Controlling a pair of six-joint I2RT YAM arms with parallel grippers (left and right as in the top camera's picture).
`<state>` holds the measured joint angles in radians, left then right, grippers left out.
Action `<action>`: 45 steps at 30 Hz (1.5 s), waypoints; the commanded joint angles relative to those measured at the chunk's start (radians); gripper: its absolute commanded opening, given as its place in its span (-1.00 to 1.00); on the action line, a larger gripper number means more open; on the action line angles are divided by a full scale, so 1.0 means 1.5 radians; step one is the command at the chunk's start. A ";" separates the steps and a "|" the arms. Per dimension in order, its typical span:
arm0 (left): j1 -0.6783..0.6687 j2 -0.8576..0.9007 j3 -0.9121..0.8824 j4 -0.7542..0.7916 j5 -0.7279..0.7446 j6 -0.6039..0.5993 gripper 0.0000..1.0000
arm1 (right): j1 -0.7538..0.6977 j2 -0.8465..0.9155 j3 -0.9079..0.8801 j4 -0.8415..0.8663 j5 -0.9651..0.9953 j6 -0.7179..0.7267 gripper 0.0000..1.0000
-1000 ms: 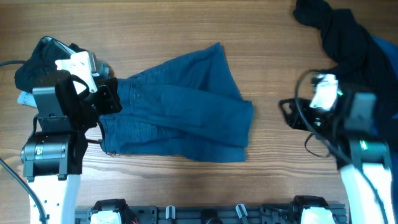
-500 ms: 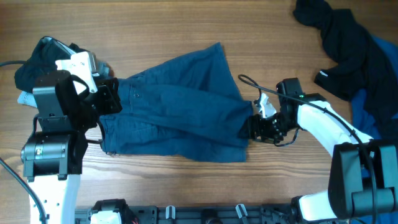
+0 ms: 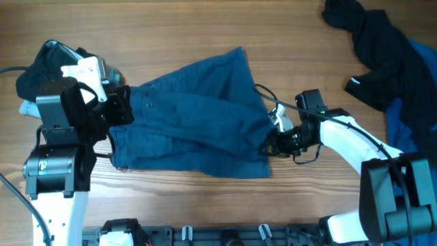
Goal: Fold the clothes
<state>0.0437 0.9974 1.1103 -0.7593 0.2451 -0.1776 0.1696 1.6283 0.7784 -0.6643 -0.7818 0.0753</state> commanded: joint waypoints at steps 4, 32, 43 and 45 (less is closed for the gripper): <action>0.005 0.000 0.004 0.002 0.010 0.011 -0.72 | -0.019 -0.192 0.017 0.016 -0.005 0.031 -0.91; 0.005 0.301 -0.182 -0.152 0.122 -0.082 0.13 | -0.136 -0.400 0.052 0.008 0.207 0.159 -0.92; 0.004 0.304 -0.288 0.009 0.111 -0.082 0.09 | -0.136 -0.400 0.052 0.009 0.207 0.160 -0.91; 0.004 0.304 -0.291 0.033 0.119 -0.082 -0.22 | -0.136 -0.400 0.052 0.011 0.207 0.160 -0.91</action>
<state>0.0463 1.4498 0.6968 -0.7551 0.4095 -0.2966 -0.0299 1.0302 0.8352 -0.6525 -0.4885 0.3138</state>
